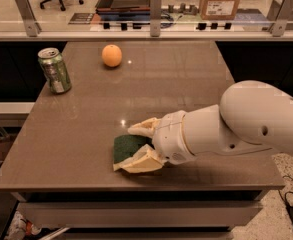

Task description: Move sponge near orange

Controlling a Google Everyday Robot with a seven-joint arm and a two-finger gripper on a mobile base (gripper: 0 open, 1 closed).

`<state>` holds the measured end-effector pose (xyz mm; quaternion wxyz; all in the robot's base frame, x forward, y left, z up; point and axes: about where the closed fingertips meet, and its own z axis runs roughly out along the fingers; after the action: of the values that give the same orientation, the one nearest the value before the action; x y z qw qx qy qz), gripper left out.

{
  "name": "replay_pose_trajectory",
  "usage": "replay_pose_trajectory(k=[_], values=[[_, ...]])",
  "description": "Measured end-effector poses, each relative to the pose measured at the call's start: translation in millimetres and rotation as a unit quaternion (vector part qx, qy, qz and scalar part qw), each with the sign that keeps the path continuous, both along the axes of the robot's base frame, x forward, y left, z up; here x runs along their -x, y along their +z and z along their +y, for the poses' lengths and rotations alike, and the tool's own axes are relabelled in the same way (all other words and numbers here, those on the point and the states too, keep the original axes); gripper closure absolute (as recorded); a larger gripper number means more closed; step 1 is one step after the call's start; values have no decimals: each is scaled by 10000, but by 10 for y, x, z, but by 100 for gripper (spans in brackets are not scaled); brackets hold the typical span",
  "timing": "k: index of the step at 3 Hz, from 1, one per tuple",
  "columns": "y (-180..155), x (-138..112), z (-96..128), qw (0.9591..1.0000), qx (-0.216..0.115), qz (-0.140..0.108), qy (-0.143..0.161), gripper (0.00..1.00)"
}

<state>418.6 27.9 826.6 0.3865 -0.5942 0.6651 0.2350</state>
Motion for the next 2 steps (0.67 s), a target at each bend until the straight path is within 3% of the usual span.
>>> replay_pose_trajectory(k=[1, 2], values=[[17, 10, 10, 10000, 12, -22, 8, 86], [34, 19, 20, 10000, 25, -43, 17, 100]])
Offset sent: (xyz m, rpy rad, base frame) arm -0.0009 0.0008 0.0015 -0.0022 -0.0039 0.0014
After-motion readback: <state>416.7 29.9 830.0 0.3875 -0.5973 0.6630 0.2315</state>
